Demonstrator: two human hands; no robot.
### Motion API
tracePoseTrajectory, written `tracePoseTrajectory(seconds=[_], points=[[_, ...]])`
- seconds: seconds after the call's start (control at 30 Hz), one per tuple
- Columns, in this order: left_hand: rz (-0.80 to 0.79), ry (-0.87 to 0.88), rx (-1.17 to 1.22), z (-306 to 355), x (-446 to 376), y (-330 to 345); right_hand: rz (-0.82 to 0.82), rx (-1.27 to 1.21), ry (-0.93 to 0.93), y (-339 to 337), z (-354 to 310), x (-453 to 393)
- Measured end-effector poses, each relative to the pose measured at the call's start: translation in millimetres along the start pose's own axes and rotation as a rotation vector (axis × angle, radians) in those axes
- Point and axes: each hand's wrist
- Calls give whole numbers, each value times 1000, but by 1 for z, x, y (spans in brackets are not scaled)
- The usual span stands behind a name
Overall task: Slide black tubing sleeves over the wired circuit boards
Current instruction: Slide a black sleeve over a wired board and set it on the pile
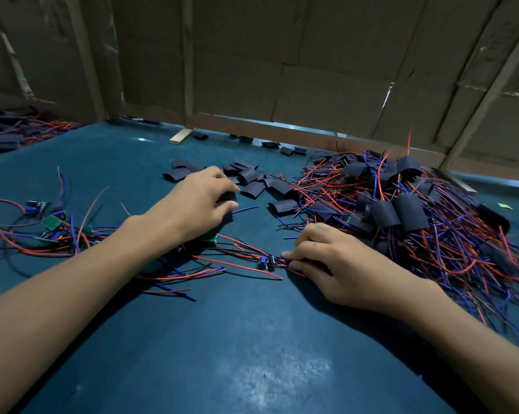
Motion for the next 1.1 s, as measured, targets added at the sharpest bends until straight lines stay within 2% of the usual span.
tracePoseTrajectory(seconds=[0.13, 0.23, 0.37, 0.57, 0.7, 0.87, 0.97, 1.1], points=[[78, -70, 237, 12, 4, -2, -43, -95, 67, -11, 3, 4], [47, -129, 367, 19, 5, 0, -68, -46, 92, -20, 2, 8], [-35, -192, 531, 27, 7, 3, 72, -61, 133, -32, 4, 13], [-170, -375, 858, 39, 12, 11, 293, -177, 365, -31, 9, 13], [-253, -413, 1188, 43, 11, 13, 302, -228, 434, -28, 9, 11], [-157, -428, 972, 36, 13, 18, 268, -341, 385, -28, 10, 12], [-232, -392, 939, 38, 14, 18, 315, -345, 361, -26, 11, 11], [-291, -235, 899, 43, 15, 15, 336, -302, 348, -22, 13, 12]])
Point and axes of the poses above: each hand's wrist, its own x-axis away from the middle knuckle, its own y-axis out of the palm, z = x × y, and after that the axes turned 11 degrees about -y, right-handed
